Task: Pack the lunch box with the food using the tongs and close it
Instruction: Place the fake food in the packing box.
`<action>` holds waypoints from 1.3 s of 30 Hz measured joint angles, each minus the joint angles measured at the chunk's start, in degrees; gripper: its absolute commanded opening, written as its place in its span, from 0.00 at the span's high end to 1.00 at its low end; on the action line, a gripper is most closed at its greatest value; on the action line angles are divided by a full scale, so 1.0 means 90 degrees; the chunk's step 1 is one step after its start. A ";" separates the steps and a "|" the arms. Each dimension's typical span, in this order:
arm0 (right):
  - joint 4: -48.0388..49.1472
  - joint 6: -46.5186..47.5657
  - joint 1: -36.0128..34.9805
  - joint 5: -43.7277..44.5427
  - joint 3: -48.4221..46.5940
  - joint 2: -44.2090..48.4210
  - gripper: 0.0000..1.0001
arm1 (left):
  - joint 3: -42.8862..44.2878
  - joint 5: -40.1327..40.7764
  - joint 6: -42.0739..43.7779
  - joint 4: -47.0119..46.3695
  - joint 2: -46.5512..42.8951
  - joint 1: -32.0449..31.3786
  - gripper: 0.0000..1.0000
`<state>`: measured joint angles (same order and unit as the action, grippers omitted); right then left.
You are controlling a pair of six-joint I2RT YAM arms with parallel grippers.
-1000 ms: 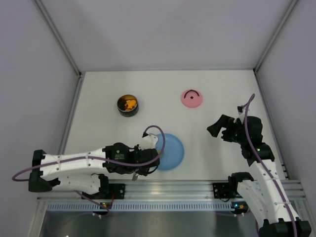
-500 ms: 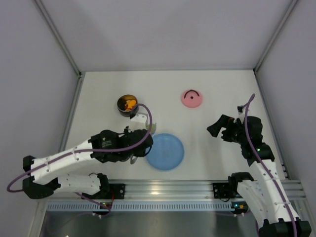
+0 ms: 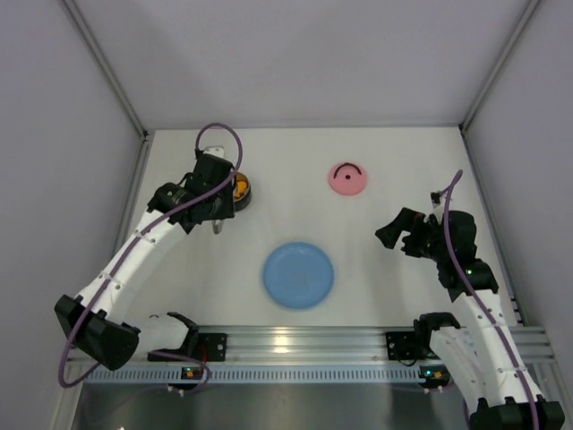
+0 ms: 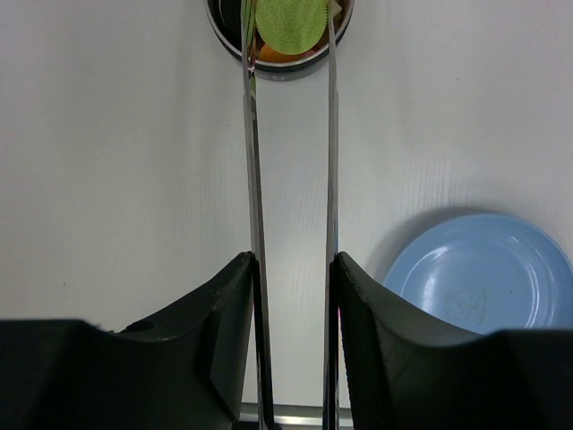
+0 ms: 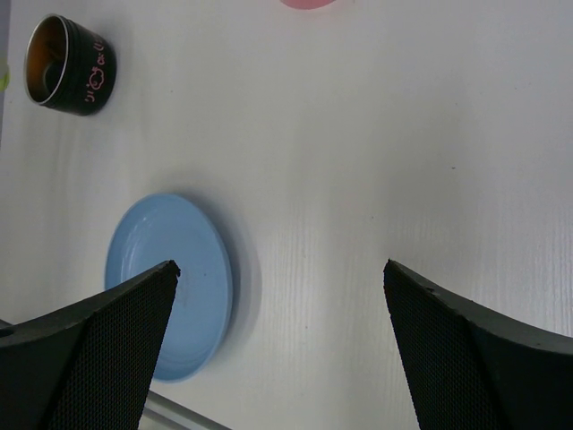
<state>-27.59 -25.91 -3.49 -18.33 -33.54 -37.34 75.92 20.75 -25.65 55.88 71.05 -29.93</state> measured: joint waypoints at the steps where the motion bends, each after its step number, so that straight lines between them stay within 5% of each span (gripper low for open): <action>1: 0.0000 0.0002 0.0000 0.0000 -0.0002 0.0007 0.04 | 0.0002 -0.0087 0.0063 -0.0083 0.0095 0.0151 0.56; 10: -0.0010 0.0041 0.0000 0.0000 -0.0073 0.0017 0.04 | 0.0000 -0.0678 0.0389 -0.0811 0.0959 0.0886 0.58; 19: 0.0000 0.0036 0.0000 -0.0024 -0.0073 0.0017 0.04 | -0.0010 -0.0867 0.0481 -0.1056 0.1149 0.1154 0.42; 30: 0.0000 0.0039 0.0000 -0.0029 -0.0073 0.0024 0.04 | -0.0029 -0.1260 0.0517 -0.1100 0.1076 0.1154 0.47; 39: 0.0002 0.0027 0.0000 -0.0029 -0.0070 0.0039 0.04 | 0.1132 -0.1477 0.0534 -0.1171 0.1202 0.0073 0.46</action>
<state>-27.57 -25.67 -3.49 -18.59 -34.17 -36.99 86.11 7.46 -20.84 45.34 81.87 -29.28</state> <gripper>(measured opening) 0.960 0.545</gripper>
